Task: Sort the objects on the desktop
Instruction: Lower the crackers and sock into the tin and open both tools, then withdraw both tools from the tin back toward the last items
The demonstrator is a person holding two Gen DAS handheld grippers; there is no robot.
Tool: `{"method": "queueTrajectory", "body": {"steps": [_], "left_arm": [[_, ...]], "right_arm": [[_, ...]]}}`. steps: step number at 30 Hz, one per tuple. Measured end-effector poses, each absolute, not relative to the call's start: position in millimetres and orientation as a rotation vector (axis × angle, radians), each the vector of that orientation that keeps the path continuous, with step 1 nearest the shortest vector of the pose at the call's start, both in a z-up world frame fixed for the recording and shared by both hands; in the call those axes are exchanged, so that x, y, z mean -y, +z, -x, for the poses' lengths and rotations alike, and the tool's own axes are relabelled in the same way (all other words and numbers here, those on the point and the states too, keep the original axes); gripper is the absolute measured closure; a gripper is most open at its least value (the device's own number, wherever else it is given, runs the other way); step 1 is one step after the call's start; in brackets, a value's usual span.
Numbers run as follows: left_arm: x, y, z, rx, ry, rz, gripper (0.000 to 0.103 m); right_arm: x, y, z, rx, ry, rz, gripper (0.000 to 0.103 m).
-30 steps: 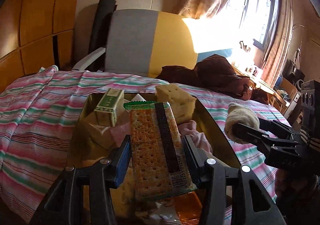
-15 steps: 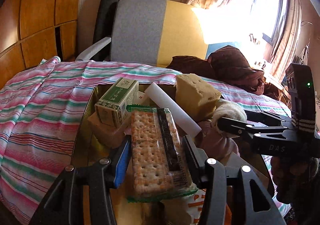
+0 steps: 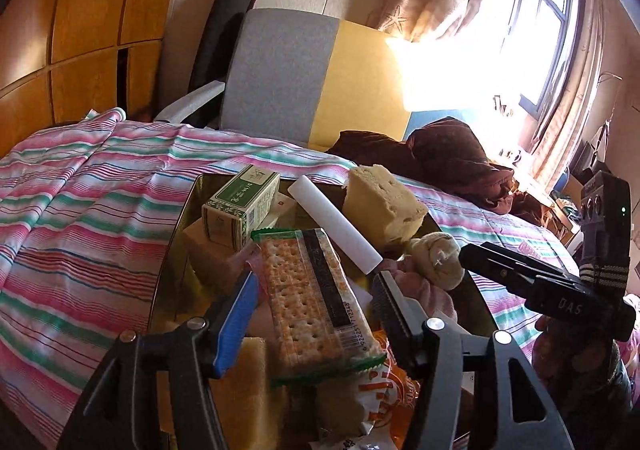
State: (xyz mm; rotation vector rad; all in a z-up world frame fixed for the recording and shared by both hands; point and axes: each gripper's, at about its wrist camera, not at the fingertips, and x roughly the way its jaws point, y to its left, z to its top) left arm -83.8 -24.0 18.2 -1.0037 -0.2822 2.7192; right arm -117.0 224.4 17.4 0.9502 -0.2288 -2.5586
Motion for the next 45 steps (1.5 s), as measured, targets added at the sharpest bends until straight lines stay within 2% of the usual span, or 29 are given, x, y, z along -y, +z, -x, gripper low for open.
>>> {"method": "queueTrajectory", "body": {"steps": [7,13,29,45], "left_arm": [[21.5,22.0,69.1,0.297,2.722,0.992,0.042],[-12.0,28.4,54.4,0.221,2.673,0.96,0.042],[-155.4,27.6,11.6,-0.216,2.532,0.908,0.037],[-260.3,-9.5,7.9,-0.397,2.293,0.958,0.037]], "right_arm": [[-268.0,11.5,84.7,0.364,-2.627,-0.938,0.019],[-318.0,-4.6,51.9,0.476,-2.719,-0.972,0.019],[-404.3,-36.1,-18.5,0.478,-2.974,-1.066,0.015],[-465.7,-40.9,-34.6,0.505,-3.143,-1.142,0.015]]}}
